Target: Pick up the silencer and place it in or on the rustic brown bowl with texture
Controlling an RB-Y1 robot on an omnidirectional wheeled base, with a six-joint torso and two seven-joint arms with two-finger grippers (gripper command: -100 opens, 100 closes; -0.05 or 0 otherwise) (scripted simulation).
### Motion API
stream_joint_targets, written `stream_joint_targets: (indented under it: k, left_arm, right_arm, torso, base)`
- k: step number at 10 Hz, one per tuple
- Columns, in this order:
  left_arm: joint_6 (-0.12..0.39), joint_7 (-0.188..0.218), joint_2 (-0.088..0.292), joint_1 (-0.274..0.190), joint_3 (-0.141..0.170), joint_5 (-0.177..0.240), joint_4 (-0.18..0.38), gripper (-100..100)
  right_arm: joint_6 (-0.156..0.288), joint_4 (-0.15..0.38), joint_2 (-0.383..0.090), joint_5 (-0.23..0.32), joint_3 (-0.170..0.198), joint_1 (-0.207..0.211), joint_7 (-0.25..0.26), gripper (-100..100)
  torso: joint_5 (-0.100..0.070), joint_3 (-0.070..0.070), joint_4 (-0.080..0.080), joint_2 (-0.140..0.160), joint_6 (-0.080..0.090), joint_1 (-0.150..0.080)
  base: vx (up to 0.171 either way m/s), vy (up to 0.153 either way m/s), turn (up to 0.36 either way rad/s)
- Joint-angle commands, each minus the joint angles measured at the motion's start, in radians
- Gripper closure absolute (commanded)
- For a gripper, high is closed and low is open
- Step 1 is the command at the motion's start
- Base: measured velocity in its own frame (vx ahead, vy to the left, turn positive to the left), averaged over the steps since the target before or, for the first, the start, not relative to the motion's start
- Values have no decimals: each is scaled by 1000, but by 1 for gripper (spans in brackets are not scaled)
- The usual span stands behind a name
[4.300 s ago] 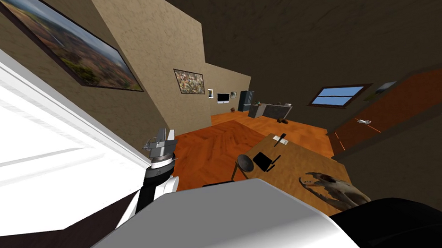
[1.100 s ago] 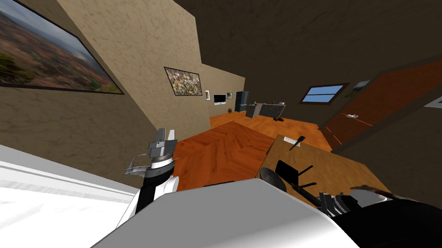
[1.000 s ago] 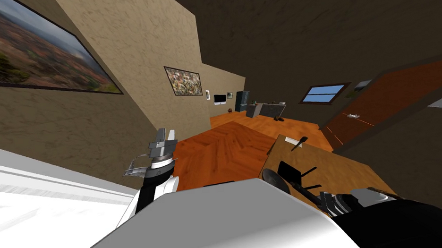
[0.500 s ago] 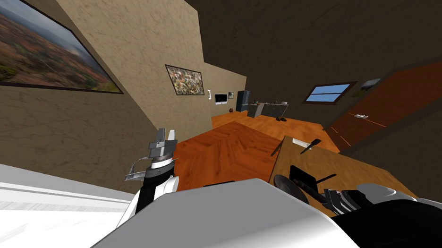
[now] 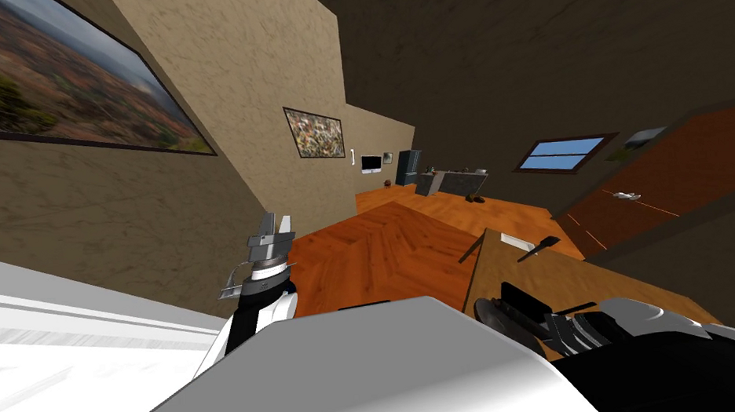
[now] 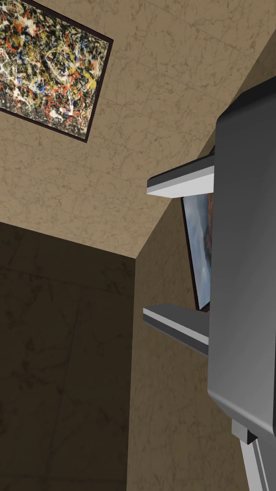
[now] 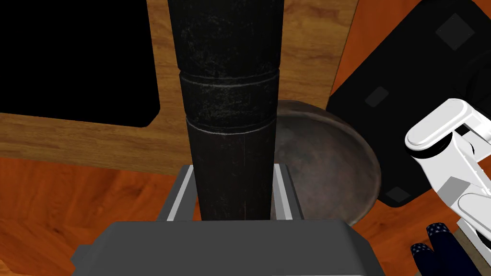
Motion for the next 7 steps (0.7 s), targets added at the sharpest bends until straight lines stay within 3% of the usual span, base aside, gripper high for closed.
stream_joint_targets:
  k: [1, 4, 6, 7]
  left_arm:
    - [0, 0, 0, 0, 0, 0, 0, 0]
    - [0, 0, 0, 0, 0, 0, 0, 0]
    - [0, 0, 0, 0, 0, 0, 0, 0]
    - [0, 0, 0, 0, 0, 0, 0, 0]
  right_arm:
    - [-31, 3, -8, 19, -6, -1, -15, 100]
    - [-87, 5, -24, 57, -19, -1, -45, 100]
    - [-84, 3, -23, 58, -18, -1, -45, 100]
    - [-88, 3, -22, 60, -18, -2, -46, -100]
  torso:
    - [0, 0, 0, 0, 0, 0]
    - [0, 1, 0, 1, 1, -4]
    - [0, 1, 0, 2, 1, -2]
    - [0, 2, 1, 3, 2, -5]
  base:
    - [62, 99, 45]
    - [39, 81, 46]
    - [22, 69, 22]
    - [4, 9, -1]
